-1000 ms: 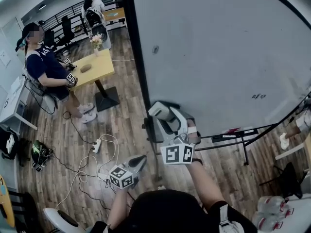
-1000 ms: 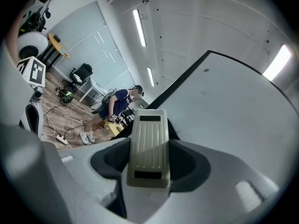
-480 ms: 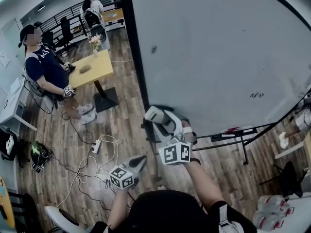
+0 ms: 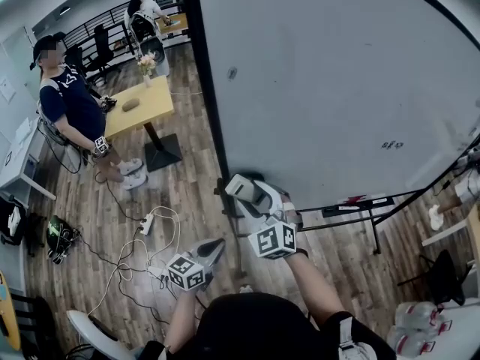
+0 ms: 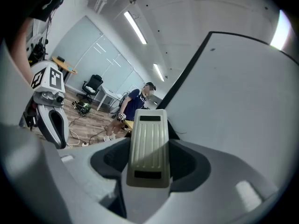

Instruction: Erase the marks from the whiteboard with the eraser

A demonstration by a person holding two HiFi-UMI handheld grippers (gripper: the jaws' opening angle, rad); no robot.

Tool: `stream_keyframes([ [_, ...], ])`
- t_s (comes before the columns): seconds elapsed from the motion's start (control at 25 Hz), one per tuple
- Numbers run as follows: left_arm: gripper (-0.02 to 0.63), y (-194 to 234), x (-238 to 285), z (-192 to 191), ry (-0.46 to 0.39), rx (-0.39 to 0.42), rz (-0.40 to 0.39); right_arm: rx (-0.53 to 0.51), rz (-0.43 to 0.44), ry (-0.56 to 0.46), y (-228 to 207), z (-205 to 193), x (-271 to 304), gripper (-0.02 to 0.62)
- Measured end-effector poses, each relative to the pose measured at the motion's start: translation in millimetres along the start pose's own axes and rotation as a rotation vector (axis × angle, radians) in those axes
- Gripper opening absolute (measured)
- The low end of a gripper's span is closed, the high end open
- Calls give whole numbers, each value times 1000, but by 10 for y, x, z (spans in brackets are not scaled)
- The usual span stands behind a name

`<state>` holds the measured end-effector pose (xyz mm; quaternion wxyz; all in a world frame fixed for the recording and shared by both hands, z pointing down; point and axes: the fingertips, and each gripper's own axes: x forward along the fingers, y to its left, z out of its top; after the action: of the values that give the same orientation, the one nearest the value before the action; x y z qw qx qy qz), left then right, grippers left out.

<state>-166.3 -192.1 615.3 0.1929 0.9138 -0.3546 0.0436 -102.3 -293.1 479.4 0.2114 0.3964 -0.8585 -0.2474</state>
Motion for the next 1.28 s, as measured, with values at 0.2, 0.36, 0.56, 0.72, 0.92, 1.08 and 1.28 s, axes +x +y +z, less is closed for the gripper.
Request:
stream_keyframes([
  [0.2, 12, -121, 18, 6, -5, 3, -6, 107, 92, 1, 178, -225, -231, 256],
  [0.36, 12, -214, 62, 8, -5, 2, -11, 224, 161, -14, 274, -457, -426, 256],
  [0.56, 12, -344, 64, -14, -3, 0, -8, 353, 289, -71, 480, -673, -700, 257],
  [0.72, 12, -426, 37, -34, -8, -4, 2, 411, 369, -46, 719, -924, -940, 257],
  [0.92, 12, -561, 22, -72, -13, -9, 11, 454, 409, 16, 942, -1208, -1202, 258],
  [1.08, 12, -666, -6, -125, -9, -13, 17, 454, 432, 38, 1043, -1297, -1345, 257],
  [1.28, 12, -748, -56, -173, -5, -19, 32, 442, 481, 51, 1092, -1371, -1408, 258],
])
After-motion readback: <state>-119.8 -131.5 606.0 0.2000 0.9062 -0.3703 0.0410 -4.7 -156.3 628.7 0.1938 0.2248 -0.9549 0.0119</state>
